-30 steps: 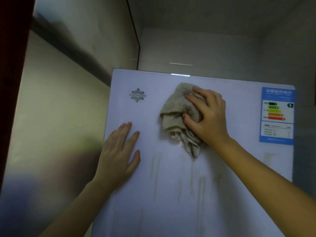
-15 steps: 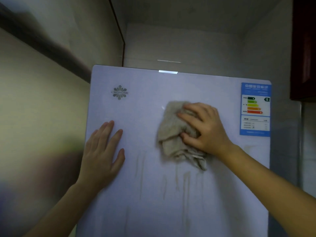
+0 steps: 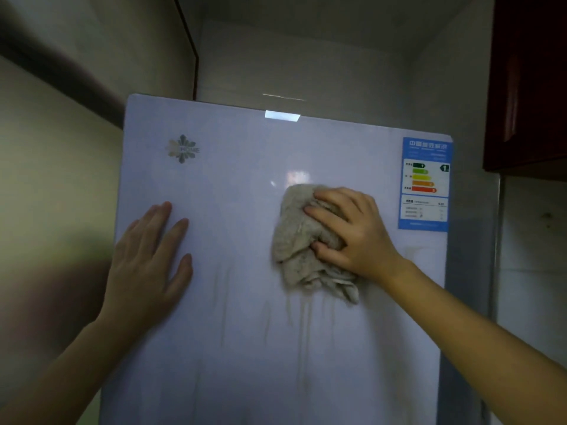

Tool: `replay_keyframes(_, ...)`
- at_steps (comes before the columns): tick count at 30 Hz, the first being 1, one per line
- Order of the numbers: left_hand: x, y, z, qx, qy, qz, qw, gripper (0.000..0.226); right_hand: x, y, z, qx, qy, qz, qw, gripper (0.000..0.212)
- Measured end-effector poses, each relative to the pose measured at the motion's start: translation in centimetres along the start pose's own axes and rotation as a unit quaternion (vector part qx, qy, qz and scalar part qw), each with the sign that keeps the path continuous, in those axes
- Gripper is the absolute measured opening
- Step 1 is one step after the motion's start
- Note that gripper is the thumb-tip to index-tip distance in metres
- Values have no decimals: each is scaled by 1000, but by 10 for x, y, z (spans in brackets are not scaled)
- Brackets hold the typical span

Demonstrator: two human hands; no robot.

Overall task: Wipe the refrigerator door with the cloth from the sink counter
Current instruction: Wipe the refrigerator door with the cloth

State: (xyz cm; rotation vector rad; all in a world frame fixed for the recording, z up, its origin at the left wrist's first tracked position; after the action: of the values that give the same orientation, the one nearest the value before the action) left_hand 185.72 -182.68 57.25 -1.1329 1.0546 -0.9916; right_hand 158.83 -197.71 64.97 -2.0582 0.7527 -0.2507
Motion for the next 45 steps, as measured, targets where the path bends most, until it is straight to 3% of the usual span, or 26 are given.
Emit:
replay_keyframes(2, 2, 0, 0, -5, 4, 11, 1000, 59, -6, 3, -13, 21, 5, -7, 1000, 55)
replay_keyframes(7, -3, -2, -4, 0, 4, -4, 1000, 58, -33, 15, -76, 257, -11, -106, 960, 53)
replay_keyframes(9, -3, -4, -4, 5, 5, -5, 1000, 58, -29, 18, -69, 221, -17, -75, 972, 56)
replay_keyframes(12, -1, -4, -2, 7, 4, 6, 1000, 59, -23, 25, -45, 53, 13, -1, 999, 58)
replay_keyframes(13, -1, -4, -1, 5, 5, 9, 1000, 60, -24, 27, -49, 51, 17, 3, 999, 58)
replay_keyframes(17, 0, -3, -2, 1, 10, 12, 1000, 60, -36, 42, -81, 234, -7, -71, 970, 55)
replay_keyframes(18, -1, -3, -2, -2, 12, 12, 1000, 60, -35, 44, -79, 247, -7, -69, 967, 55)
replay_keyframes(22, -1, -2, -2, -10, 16, 13, 1000, 61, -30, 51, -52, 113, 26, -4, 993, 56)
replay_keyframes(27, 0, -1, -2, -2, 14, 12, 1000, 62, -38, 72, -66, 210, 27, -27, 977, 57)
replay_keyframes(33, 1, 0, -2, 0, 14, 8, 1000, 61, -31, 107, -40, 88, 54, 63, 993, 59)
replay_keyframes(39, 2, -1, 0, -3, 16, 42, 999, 65, -50, 144, -61, 202, 51, 48, 977, 61)
replay_keyframes(45, 5, 0, 2, -11, 21, 40, 999, 66, -49, 160, -55, 249, 44, 33, 967, 62)
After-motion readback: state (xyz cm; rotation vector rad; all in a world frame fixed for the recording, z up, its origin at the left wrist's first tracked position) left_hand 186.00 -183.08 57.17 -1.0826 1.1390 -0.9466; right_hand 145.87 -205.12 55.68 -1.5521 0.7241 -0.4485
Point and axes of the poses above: each hand's wrist, its own y-axis away from the middle knuckle, its own x-axis out of the palm, z = x × y, the point moved 8 cm from there along -y, towards the middle knuckle, and after that the axes turned 2 degrees about y, right-handed, at the moved point
